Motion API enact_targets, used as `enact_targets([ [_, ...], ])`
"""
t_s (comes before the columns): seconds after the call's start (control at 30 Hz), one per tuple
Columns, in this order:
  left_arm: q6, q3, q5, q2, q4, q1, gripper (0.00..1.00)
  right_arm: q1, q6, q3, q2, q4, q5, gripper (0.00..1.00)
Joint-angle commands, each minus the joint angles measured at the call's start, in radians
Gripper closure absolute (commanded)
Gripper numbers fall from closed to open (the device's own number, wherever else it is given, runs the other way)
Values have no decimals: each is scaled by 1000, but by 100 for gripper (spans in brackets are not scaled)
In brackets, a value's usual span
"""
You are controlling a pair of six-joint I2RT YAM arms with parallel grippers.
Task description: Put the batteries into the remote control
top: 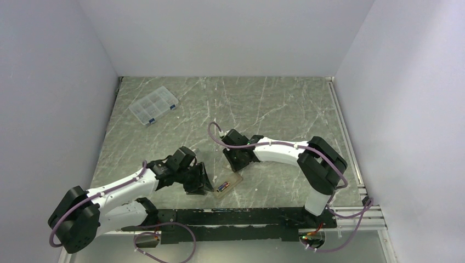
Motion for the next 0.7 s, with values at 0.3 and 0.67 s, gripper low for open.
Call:
enact_targets([
  [0.3,14,19,10,-16,32,-5,47,-2,-5,17,17,-8,6,77],
  [0.67,14,20,13,-6,41,-4,47,-2,-25,53,28,-11,-2,76],
])
